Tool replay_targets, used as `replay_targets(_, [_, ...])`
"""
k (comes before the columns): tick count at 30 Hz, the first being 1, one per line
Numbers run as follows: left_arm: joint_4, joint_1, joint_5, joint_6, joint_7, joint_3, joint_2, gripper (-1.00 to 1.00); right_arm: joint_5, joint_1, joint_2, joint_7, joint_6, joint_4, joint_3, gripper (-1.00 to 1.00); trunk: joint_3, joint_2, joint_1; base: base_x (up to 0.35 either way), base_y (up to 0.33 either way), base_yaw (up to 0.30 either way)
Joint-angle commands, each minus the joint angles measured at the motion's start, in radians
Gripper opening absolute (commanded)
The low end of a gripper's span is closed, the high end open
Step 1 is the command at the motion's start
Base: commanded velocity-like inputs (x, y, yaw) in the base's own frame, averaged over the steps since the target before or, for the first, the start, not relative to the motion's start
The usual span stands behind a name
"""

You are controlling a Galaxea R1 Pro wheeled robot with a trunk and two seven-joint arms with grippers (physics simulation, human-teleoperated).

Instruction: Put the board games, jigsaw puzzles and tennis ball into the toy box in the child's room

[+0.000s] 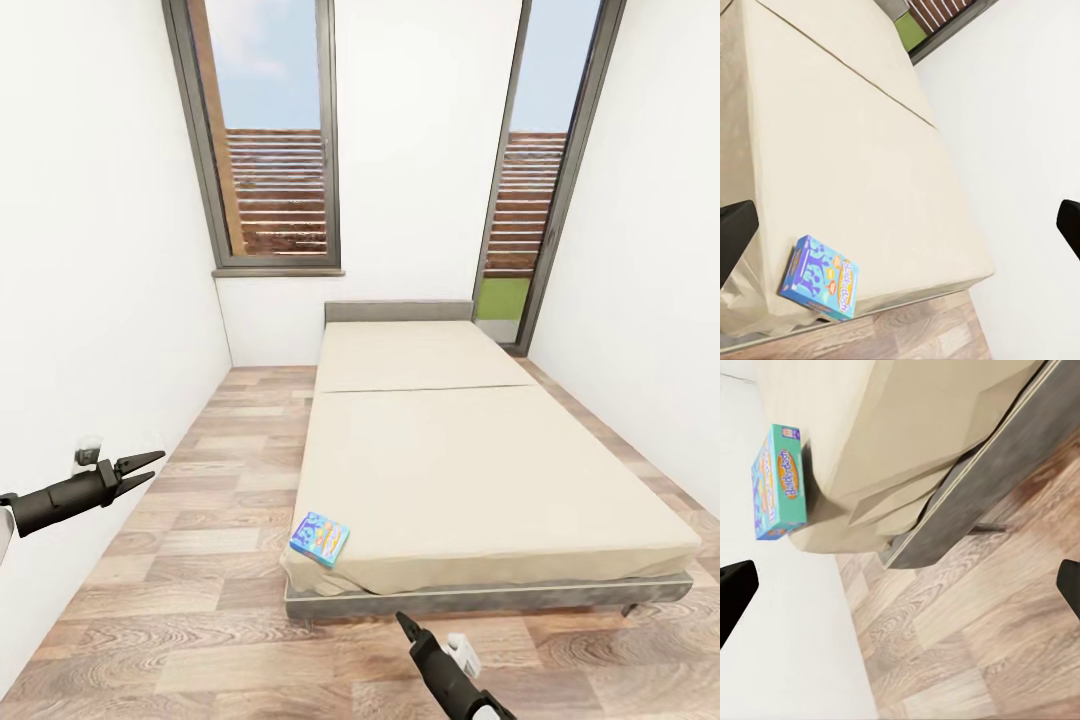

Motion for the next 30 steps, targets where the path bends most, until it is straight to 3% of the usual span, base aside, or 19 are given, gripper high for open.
replay_targets(1, [0.0, -0.001, 0.003, 0.006, -0.002, 0.001, 0.0, 1.0, -0.014, 0.0, 0.002, 0.004, 0.009, -0.001, -0.005, 1.0, -0.001, 0.0, 0.0, 0.0, 0.0, 0.0])
replay_targets(8, [0.0, -0.001, 0.003, 0.006, -0.002, 0.001, 0.0, 1.0, -0.066, 0.0, 0.025, 0.005, 0.031, 0.0, -0.007, 1.0, -0.001, 0.0, 0.0, 0.0, 0.0, 0.0])
replay_targets(15, [0.0, -0.001, 0.003, 0.006, 0.0, 0.001, 0.0, 1.0, -0.074, 0.0, 0.038, 0.008, 0.121, 0.0, -0.007, 1.0, -0.001, 0.0, 0.0, 0.0, 0.112, 0.0])
replay_targets(30, [0.0, -0.001, 0.001, 0.006, 0.003, 0.001, -0.019, 1.0, -0.075, -0.002, 0.048, 0.006, 0.165, -0.001, -0.006, 1.0, -0.001, 0.0, 0.0, 0.051, 0.106, 0.0])
